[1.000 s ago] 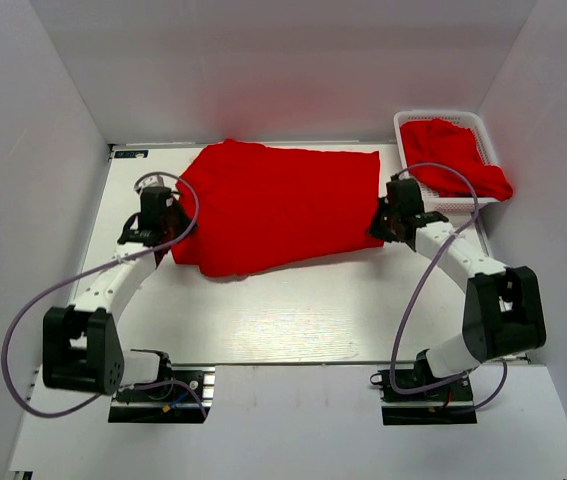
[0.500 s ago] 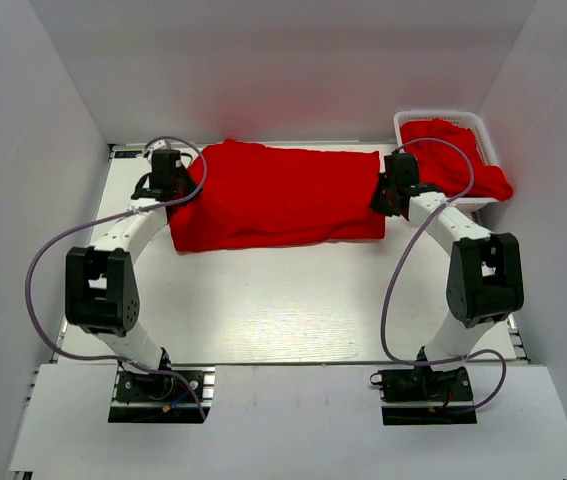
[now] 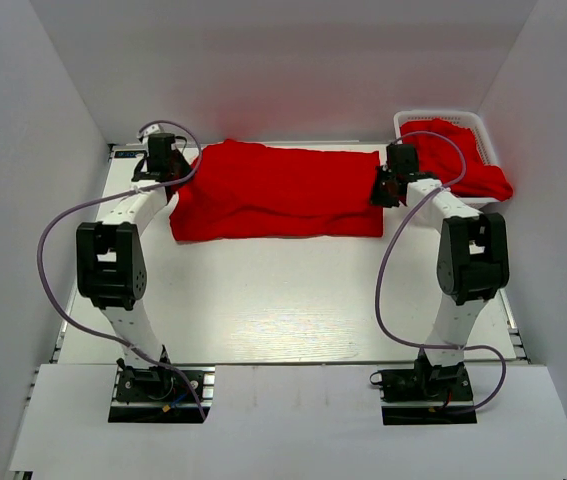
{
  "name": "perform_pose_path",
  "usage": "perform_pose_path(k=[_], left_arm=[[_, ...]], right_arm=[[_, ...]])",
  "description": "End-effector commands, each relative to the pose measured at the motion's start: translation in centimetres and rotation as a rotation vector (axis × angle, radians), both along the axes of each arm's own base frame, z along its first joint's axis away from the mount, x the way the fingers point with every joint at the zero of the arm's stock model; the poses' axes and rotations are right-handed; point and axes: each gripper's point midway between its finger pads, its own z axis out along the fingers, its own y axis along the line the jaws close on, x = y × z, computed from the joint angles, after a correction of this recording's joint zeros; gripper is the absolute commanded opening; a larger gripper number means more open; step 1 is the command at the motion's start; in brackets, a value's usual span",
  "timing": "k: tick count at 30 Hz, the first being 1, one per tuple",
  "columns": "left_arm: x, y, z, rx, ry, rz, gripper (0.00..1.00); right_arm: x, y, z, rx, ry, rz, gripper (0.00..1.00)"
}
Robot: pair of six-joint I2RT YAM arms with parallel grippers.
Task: Fold and stack the t-shirts
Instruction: Fold the flattened tshirt in 1/3 of the way
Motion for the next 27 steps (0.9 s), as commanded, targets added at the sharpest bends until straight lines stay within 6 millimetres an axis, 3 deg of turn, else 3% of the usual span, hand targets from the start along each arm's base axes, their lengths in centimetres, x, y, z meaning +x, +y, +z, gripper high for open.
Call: perform_pose_path(k=[1,2,4,8,10,17,21,22,27], left_arm=[[2.7,0.9,3.4,0.009,-0.106,0.001,0.0],[3.3,0.7,4.1,0.003,-0.123,-0.008,0.0],[4.3,1.0,3.9,0.008,-0.125,-0.012,0.0],[6.1,-0.1,3.1,0.0,-0.115,-0.086,0.0],[6.6,-0.1,1.4,0.0,-0.075,-0.086,0.0],[7.6,1.7,1.0,0.02,-0.083,-0.034,0.0],[9.1,1.8,1.7,0.007,-0.123,-0.049,0.0],[9.3,1.6,0.7,0.002,-0.102,-0.056,0.0],[10.1,0.9,-0.2,-0.025,-0.101,-0.082,0.0]], right_arm=[[1.7,2.0,1.9,0.046,-0.077,0.139,0.0],[1.8,2.4,2.2,0.052,-0.084,0.164,0.0],[1.8,2.9,1.7,0.075,-0.072,0.209,0.0],[2.3,3.2,1.3,0.073,-0.07,0.213,0.0],[3.0,2.4,1.1,0.054,-0.076,0.173,0.0],[4.7,0.3,1.2,0.048,-0.087,0.05,0.0],[5.4,0.3,1.4,0.063,-0.107,0.083,0.0],[5.7,0.8,1.5,0.072,-0.112,0.102,0.0],[6.4,1.2,0.8,0.092,-0.101,0.129,0.0]])
